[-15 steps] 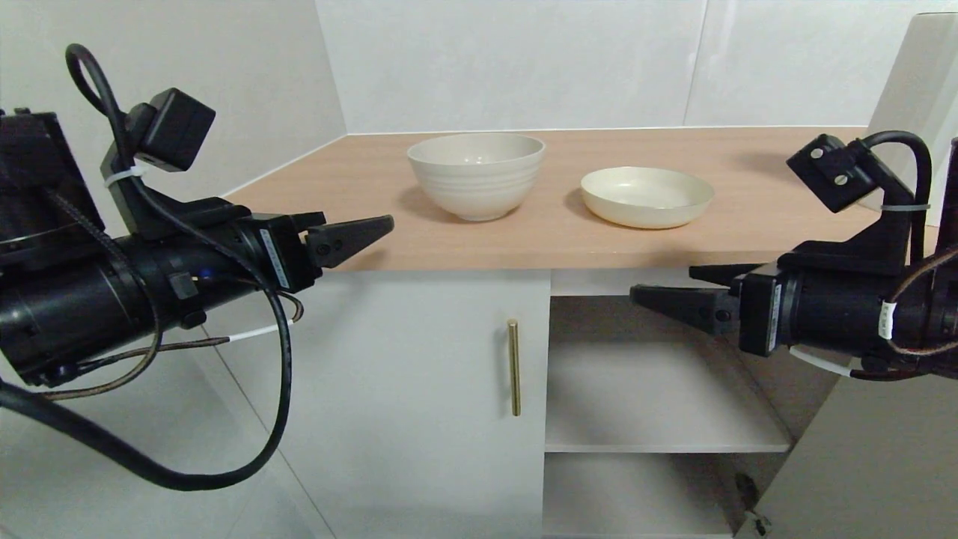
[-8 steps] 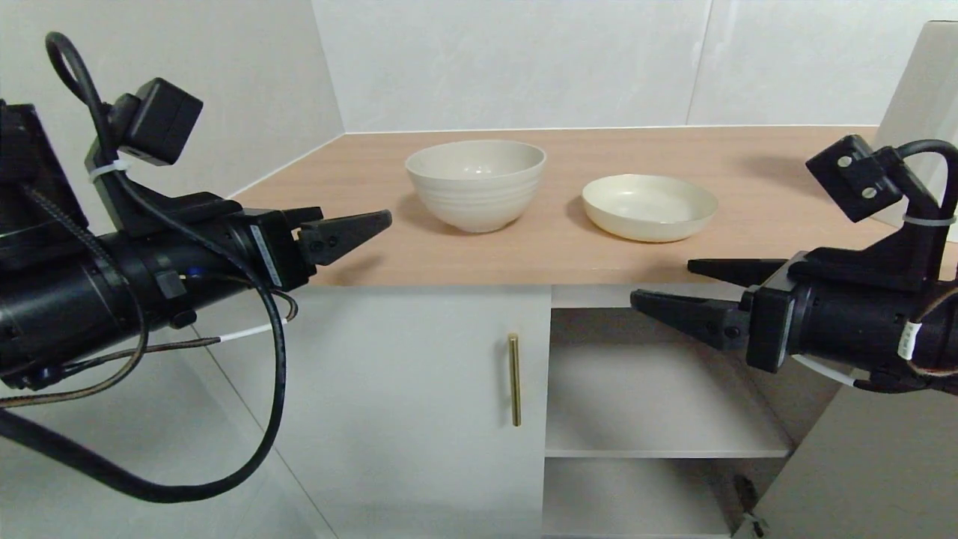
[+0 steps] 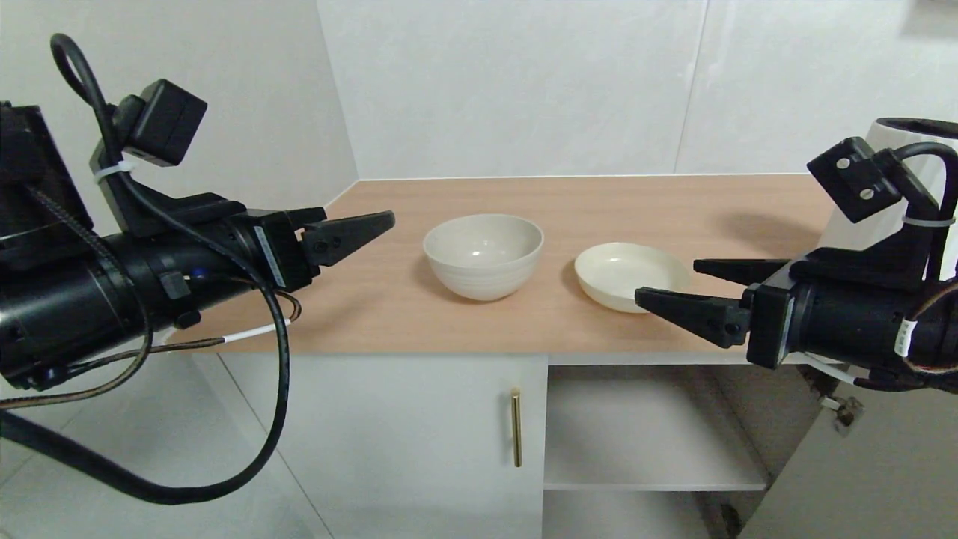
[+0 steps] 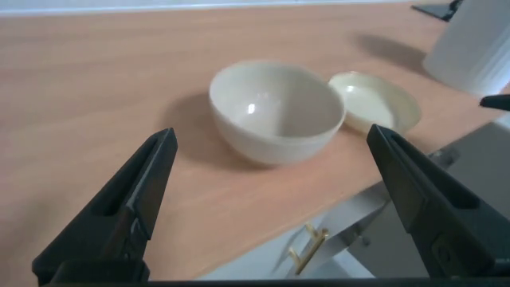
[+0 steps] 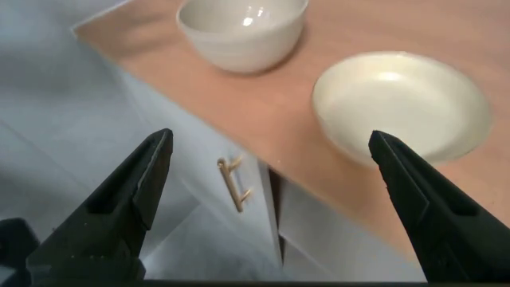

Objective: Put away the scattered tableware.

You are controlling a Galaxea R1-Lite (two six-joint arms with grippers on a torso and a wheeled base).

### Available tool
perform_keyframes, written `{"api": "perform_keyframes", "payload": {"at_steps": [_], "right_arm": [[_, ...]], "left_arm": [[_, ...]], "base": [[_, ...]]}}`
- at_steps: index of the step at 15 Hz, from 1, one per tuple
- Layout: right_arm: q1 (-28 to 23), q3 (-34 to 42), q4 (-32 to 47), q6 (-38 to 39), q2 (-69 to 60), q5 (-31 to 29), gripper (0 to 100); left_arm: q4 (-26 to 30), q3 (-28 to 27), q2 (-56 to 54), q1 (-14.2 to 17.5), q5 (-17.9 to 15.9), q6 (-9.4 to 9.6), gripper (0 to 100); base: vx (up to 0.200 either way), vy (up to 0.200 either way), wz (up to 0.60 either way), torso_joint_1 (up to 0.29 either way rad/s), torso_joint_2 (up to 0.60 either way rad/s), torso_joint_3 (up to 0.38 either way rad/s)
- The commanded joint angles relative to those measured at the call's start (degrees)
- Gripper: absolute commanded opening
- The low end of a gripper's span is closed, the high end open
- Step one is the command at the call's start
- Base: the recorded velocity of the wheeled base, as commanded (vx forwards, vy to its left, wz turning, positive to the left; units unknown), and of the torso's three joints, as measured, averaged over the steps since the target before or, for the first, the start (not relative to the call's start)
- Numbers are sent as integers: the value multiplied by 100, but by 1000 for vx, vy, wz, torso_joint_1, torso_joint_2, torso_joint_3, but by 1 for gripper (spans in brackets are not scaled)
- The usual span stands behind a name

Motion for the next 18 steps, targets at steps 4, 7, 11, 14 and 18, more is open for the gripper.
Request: {"api": "perform_keyframes", "payload": {"at_steps": [4,7,11,14,18], "right_arm": [[-46,-16,-76,4,130,-7,100],[-195,-113,-164,13,367,-24,100],[-265,-983,196,558,859,-850,100],[-265,-2257,2147,1454,1070,-1457,100],[-494,-2573,2789,1639,1465,-1861,100]], "left_arm": [[19,-91,236,-26,7,-2,100],[90,-390,465,-26,42,-10,100],[1048,-820,518,-26,51,-46,100],[2006,-1875,913,-26,552,-415,100],[3315,-2605,1572,-290,1475,-503,100]], "base": [[0,0,0,160,-475,-316],[0,0,0,154,-422,-268],[0,0,0,27,-62,-35],[0,0,0,0,0,0],[0,0,0,0,0,0]]}}
